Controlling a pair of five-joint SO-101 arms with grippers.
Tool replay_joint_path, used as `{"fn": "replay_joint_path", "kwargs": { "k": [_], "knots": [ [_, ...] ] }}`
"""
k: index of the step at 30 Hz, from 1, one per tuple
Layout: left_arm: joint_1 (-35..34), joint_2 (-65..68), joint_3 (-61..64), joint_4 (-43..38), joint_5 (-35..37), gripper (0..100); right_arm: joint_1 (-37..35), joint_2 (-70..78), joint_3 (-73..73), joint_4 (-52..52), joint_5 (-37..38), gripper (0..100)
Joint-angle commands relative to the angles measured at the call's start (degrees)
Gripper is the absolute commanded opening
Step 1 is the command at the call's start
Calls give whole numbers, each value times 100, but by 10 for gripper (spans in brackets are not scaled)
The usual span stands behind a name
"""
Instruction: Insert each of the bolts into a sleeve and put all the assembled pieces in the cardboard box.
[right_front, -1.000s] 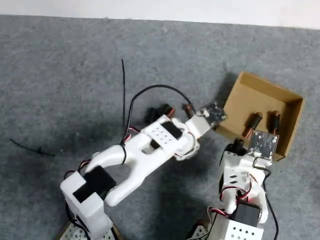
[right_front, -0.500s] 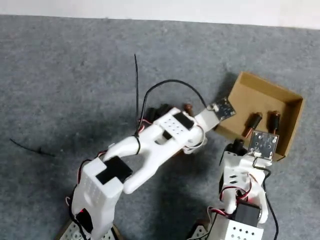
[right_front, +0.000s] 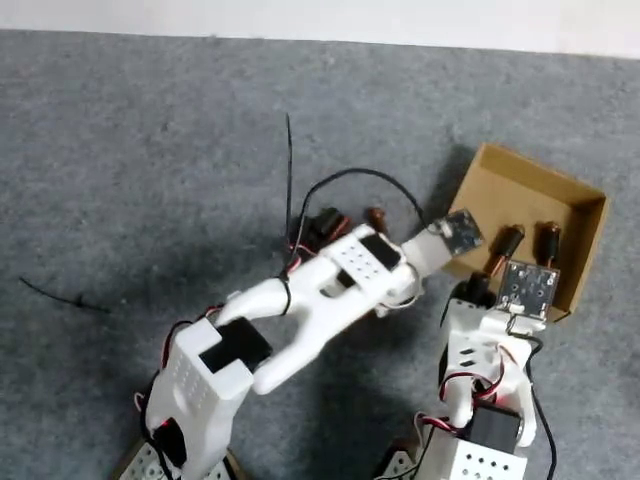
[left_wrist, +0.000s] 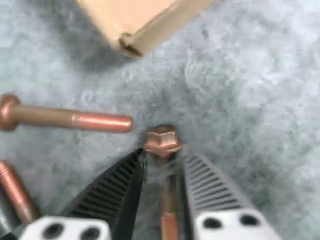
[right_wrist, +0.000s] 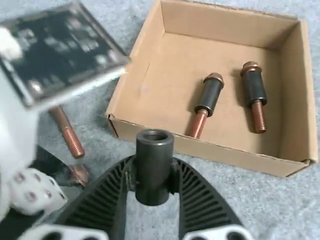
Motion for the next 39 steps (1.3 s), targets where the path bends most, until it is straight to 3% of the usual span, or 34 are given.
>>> {"fn": "replay_joint_path", "kwargs": {
  "k": [1,9,13,23,32,39],
  "knots": [
    [-48,-22,-110,97,-62,14,13,-75,-40,-189,-9,5],
    [-92,-110,-110,220,-70,5,13,-75,-40,-198,-9,5],
    [-215,-673,479,167,-70,5,13,-75,-40,-198,-9,5],
    [-488,-3257,3565,-2251,-70,5,-347,-75,-22,-207,0,5],
    [-752,-4857,4558,-2602,-26,5,-382,-75,453,-760,0,5],
    [-1253,-6185,5059,-2611,176,5,-1771,-75,769,-1657,0,5]
  ]
}}
